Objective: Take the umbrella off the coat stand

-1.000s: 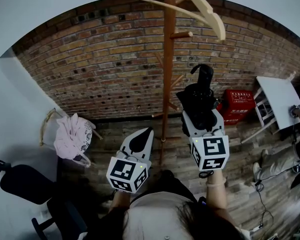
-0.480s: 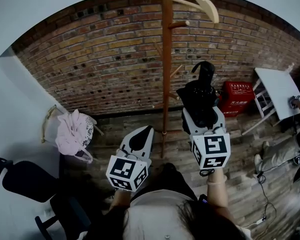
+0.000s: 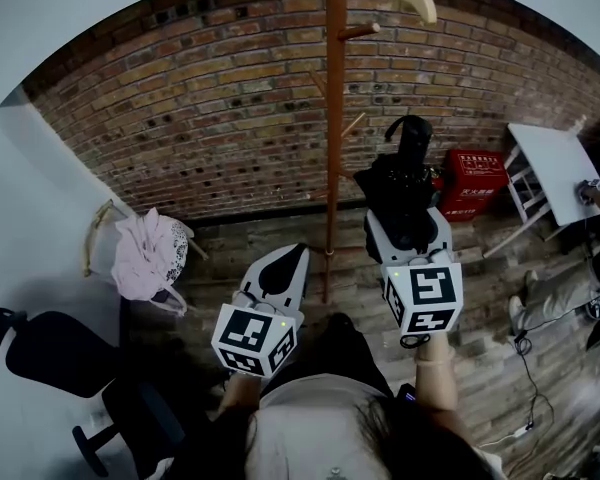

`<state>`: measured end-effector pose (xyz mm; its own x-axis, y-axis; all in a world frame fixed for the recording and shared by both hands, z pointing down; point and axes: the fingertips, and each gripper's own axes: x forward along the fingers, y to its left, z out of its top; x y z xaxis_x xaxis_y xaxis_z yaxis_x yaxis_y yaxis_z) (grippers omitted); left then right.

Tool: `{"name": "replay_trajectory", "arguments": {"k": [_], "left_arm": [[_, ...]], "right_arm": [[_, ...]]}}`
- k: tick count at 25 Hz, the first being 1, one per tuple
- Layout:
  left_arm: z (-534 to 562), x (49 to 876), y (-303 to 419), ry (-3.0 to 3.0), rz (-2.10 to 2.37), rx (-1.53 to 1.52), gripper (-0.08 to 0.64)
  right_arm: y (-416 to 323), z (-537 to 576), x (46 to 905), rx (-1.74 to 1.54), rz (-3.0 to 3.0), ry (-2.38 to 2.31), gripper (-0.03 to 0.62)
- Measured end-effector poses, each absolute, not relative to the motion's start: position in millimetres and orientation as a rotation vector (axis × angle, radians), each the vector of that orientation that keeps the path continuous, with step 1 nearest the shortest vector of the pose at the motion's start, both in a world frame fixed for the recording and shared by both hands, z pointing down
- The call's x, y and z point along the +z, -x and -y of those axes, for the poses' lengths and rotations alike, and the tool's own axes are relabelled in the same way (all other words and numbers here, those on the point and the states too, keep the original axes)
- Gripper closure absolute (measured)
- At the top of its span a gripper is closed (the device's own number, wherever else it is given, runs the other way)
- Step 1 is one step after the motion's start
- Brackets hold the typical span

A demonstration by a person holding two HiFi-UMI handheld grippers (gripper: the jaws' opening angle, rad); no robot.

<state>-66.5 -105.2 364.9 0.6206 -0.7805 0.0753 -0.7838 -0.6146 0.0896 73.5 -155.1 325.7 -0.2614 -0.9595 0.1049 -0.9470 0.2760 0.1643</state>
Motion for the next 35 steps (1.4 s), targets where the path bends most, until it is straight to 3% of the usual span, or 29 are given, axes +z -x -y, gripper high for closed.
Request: {"name": "replay_trajectory", "arguments": {"k": [35], "left_arm": [[53.7, 371.6, 64.8, -2.734, 1.258, 0.012, 0.551]], "right_arm": [[-62.4, 88.8, 333.7, -0.078, 2.383, -1.800, 0.293]]}}
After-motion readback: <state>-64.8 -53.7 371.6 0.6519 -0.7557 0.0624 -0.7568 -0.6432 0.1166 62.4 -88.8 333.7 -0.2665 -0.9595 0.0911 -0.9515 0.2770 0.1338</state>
